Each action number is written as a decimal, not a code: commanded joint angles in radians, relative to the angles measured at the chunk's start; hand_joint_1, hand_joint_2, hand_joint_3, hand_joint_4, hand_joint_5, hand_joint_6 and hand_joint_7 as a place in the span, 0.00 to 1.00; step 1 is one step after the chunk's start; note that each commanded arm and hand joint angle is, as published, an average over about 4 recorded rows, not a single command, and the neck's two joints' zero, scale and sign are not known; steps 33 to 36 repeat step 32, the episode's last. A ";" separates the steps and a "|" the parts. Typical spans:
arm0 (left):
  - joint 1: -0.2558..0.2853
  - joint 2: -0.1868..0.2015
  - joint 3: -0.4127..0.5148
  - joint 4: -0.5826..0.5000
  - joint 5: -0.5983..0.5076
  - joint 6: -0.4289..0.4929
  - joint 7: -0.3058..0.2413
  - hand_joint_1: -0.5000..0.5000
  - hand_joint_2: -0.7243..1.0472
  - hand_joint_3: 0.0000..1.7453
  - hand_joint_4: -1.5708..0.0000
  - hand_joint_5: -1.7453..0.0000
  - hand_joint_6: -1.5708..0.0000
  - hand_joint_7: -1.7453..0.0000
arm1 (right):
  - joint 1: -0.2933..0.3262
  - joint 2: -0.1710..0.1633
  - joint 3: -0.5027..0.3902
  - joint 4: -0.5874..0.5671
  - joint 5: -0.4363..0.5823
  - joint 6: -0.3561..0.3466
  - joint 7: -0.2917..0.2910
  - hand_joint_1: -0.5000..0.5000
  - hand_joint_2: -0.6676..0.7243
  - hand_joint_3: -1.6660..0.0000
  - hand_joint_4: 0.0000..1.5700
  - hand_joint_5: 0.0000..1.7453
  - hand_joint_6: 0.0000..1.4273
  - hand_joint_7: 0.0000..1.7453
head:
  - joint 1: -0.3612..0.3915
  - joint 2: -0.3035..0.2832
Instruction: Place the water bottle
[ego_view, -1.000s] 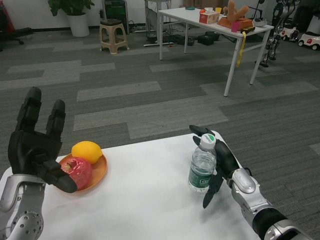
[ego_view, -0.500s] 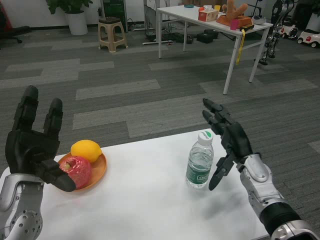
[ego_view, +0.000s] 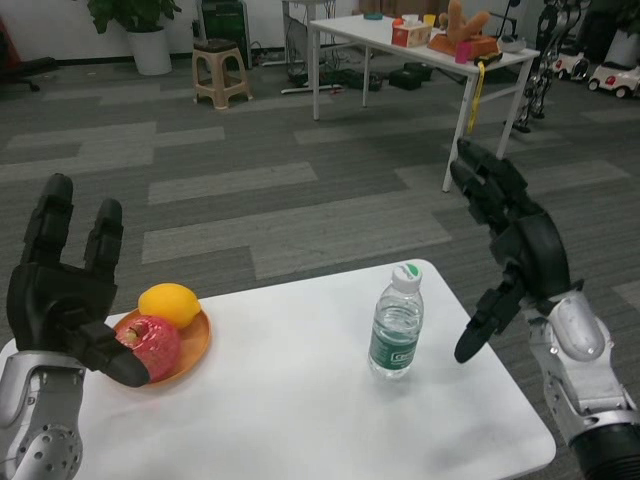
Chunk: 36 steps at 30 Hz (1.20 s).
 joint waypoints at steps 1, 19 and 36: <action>-0.001 0.003 0.002 -0.004 0.000 -0.004 -0.001 0.00 0.00 0.04 1.00 1.00 1.00 1.00 | 0.000 -0.033 -0.013 -0.063 0.014 -0.001 -0.014 0.04 1.00 1.00 0.00 0.00 0.00 0.16 | 0.003 0.003; -0.001 0.006 0.005 -0.009 0.003 -0.002 -0.001 0.00 0.00 0.04 1.00 1.00 1.00 1.00 | -0.034 -0.063 0.036 -0.184 0.014 0.004 -0.044 0.04 0.95 1.00 0.00 0.00 0.00 0.16 | 0.001 0.030; -0.003 0.009 0.004 -0.009 0.005 0.001 0.000 0.00 0.00 0.05 1.00 1.00 1.00 1.00 | -0.056 -0.066 0.067 -0.196 0.014 0.004 -0.049 0.04 0.95 1.00 0.00 0.00 0.00 0.16 | 0.004 0.132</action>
